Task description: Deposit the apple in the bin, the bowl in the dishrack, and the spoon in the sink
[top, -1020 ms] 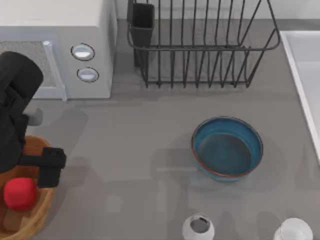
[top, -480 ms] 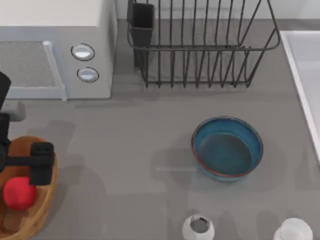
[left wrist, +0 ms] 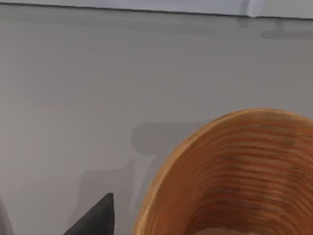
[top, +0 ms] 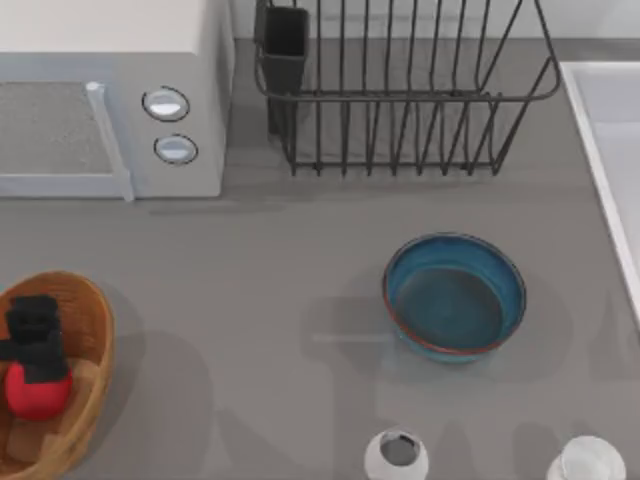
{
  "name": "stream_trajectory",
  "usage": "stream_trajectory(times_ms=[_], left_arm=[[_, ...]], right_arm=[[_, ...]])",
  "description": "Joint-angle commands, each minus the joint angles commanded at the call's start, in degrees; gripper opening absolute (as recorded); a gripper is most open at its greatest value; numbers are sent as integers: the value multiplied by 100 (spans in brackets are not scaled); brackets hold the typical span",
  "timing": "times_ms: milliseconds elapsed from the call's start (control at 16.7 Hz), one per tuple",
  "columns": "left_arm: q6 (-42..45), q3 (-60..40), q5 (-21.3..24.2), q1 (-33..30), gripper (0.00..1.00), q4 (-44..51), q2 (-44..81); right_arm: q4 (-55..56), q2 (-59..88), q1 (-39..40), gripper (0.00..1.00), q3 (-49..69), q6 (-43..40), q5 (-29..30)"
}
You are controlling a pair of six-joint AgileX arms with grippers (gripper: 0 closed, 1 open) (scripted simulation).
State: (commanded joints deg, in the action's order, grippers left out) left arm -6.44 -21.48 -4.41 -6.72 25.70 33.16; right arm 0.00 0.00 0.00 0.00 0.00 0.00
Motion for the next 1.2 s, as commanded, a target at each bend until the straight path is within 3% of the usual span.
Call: stream_trajectory(times_ms=[240,480,960,1200], left_arm=[[354,1156,236,352,100,-1365,-1933],[590,1958,402,608,100,-2351,-3080],[644,2148,441,672,100,-2570,-3316],[644,2148,441,672,100,-2570,-3316]], right_arm=[[0,0,0,100,0,0,0],[0,0,0,100,0,0,0],[0,0,0,100,0,0,0],[-479,594,161,100,580,154,-1]])
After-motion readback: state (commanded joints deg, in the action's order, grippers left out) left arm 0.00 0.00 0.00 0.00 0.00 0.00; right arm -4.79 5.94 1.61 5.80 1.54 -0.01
